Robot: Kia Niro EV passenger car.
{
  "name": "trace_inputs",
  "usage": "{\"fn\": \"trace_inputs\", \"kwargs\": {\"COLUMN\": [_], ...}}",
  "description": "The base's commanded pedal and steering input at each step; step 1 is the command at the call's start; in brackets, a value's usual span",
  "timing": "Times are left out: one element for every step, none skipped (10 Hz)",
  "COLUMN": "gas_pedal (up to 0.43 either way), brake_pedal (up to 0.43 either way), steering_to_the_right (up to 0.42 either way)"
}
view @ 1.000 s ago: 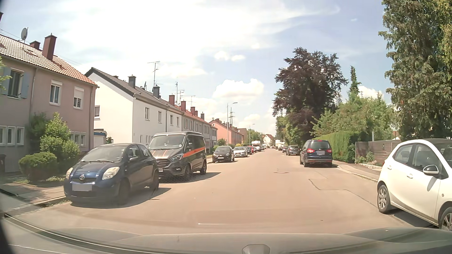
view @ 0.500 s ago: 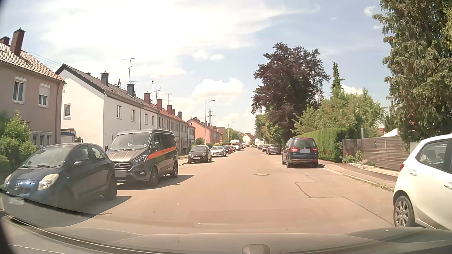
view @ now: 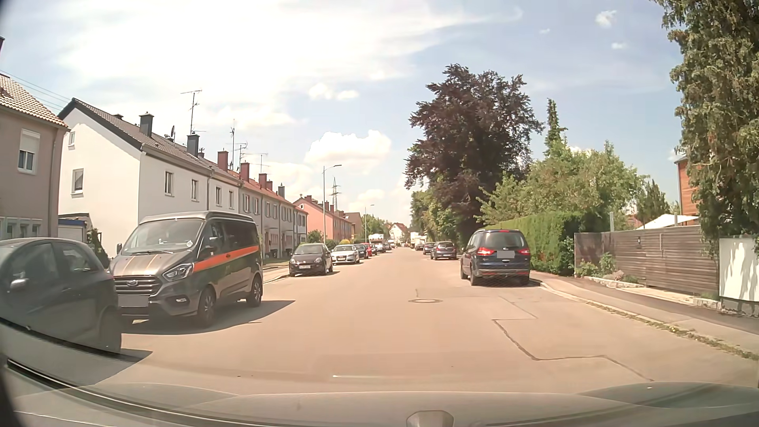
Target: Follow the waypoints while adhering to traffic rules and regulations
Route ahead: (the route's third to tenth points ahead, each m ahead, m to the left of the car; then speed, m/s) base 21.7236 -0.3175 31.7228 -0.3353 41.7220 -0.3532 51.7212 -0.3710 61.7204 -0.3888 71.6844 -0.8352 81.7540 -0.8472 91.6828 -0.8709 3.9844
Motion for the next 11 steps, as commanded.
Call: {"fn": "trace_inputs", "kwargs": {"gas_pedal": [0.177, 0.177, 0.177, 0.177, 0.177, 0.177, 0.189, 0.228, 0.228, 0.228, 0.228], "brake_pedal": [0.000, 0.000, 0.000, 0.000, 0.000, 0.000, 0.000, 0.000, 0.000, 0.000, 0.000], "steering_to_the_right": [0.060, 0.050, 0.045, 0.039, 0.030, 0.015, 0.009, 0.006, 0.004, 0.001, -0.004]}}
